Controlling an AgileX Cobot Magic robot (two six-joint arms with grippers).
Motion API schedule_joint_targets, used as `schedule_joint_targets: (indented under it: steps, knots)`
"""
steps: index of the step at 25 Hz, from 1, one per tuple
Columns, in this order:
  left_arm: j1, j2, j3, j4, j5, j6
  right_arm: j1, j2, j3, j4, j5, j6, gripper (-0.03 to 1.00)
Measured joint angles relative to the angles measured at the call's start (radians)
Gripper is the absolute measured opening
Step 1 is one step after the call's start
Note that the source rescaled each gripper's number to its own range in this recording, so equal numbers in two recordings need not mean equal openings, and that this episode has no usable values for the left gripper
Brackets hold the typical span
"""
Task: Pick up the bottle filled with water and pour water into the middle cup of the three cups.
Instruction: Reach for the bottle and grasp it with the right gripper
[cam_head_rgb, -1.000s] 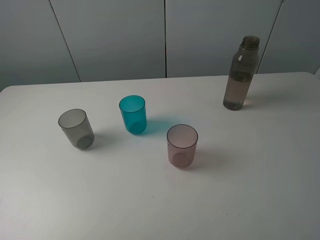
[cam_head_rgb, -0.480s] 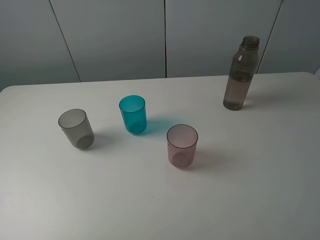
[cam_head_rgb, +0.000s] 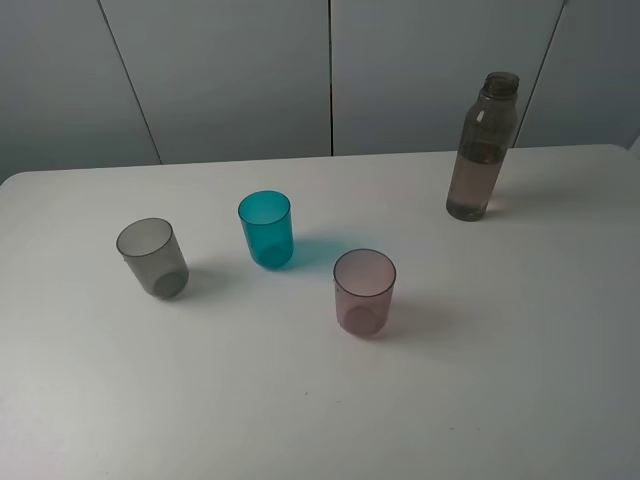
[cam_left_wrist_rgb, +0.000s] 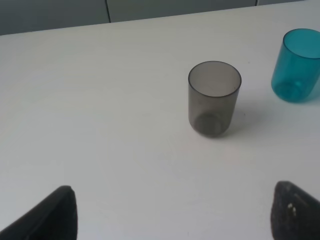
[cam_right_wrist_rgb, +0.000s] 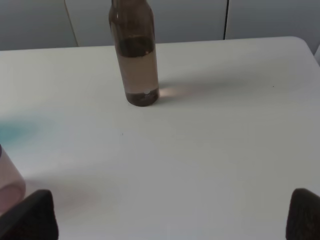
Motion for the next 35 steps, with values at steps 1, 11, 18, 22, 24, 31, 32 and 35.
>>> schedule_joint_targets:
  steps: [1,11,18,22,24,31,32,35]
  knots:
    - [0.0,0.0,0.0,0.0,0.0,0.0,0.0,0.031,-0.017,0.0,0.003,0.0,0.97]
    - [0.0,0.0,0.0,0.0,0.0,0.0,0.0,0.42,-0.214,-0.002,-0.051,0.002,0.97]
    - [0.0,0.0,0.0,0.0,0.0,0.0,0.0,0.693,-0.296,0.002,-0.217,0.004,0.97]
    - [0.0,0.0,0.0,0.0,0.0,0.0,0.0,0.799,-0.289,0.01,-0.388,-0.003,0.97]
    - [0.0,0.0,0.0,0.0,0.0,0.0,0.003,0.838,-0.26,0.019,-0.486,-0.022,0.97]
    - [0.0,0.0,0.0,0.0,0.0,0.0,0.148,0.945,-0.074,0.031,-0.808,-0.153,0.97]
    - [0.0,0.0,0.0,0.0,0.0,0.0,0.166,0.958,-0.049,0.031,-0.86,-0.158,0.97]
    - [0.0,0.0,0.0,0.0,0.0,0.0,0.207,1.01,0.039,0.031,-1.031,-0.163,0.97]
